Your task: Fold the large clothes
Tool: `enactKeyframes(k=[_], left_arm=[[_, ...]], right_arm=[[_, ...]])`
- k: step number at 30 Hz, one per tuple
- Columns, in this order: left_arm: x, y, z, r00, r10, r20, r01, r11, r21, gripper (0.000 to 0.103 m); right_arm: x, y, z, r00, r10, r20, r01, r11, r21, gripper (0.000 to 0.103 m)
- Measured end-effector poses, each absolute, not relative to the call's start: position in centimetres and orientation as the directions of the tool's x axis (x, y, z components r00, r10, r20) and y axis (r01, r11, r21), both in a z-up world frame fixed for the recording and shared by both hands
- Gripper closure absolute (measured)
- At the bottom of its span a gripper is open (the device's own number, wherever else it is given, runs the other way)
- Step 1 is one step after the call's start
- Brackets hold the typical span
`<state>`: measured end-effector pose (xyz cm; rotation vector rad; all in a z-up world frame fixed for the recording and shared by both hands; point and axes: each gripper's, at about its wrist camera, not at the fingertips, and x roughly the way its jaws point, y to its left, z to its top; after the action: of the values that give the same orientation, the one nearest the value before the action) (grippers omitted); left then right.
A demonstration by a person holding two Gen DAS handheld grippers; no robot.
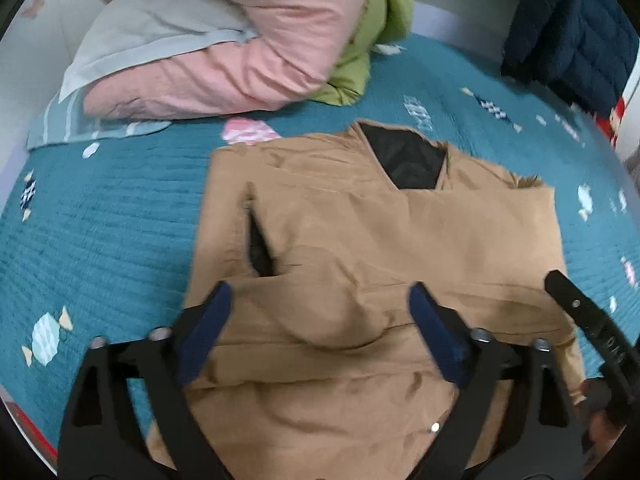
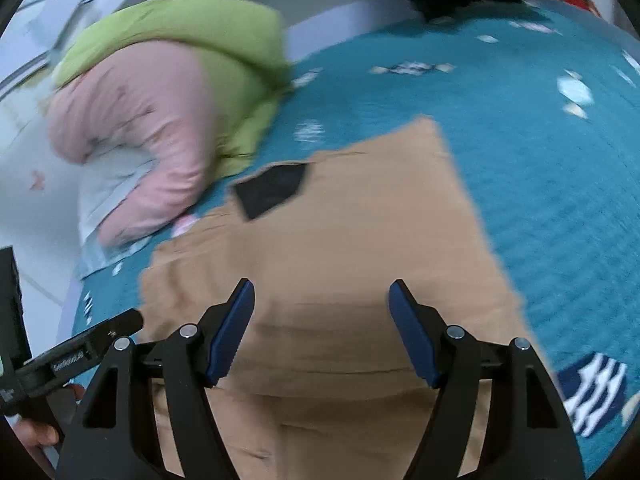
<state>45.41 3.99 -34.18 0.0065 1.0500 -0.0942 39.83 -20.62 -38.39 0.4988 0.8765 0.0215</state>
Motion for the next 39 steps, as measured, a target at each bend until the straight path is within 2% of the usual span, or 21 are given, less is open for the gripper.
enactKeyframes(k=[4, 8, 13, 32, 39], left_arm=[[46.7, 2.0, -39.3, 0.381, -0.014, -0.925, 0.104, 0.994, 0.027, 0.011], [46.6, 2.7, -41.5, 0.360, -0.073, -0.930, 0.068, 0.996, -0.052, 0.010], [46.6, 2.3, -41.7, 0.377, -0.053, -0.925, 0.091, 0.996, -0.020, 0.010], [46.3, 2.4, -41.2, 0.402, -0.062, -0.914, 0.109, 0.994, -0.019, 0.010], [46.4, 3.2, -38.9, 0.407, -0.101, -0.908, 0.149, 0.988, -0.043, 0.010]], right_arm=[[40.4, -22.9, -41.5, 0.579, 0.215, -0.787, 0.237, 0.879, 0.414, 0.036], [40.3, -24.2, -43.0, 0.585, 0.210, -0.784, 0.235, 0.880, 0.412, 0.042], [40.4, -24.6, -43.0, 0.586, 0.213, -0.782, 0.233, 0.880, 0.414, 0.042], [40.1, -24.1, -43.0, 0.592, 0.179, -0.785, 0.220, 0.902, 0.372, 0.040], [40.1, -24.0, -43.0, 0.596, 0.165, -0.786, 0.215, 0.910, 0.354, 0.039]])
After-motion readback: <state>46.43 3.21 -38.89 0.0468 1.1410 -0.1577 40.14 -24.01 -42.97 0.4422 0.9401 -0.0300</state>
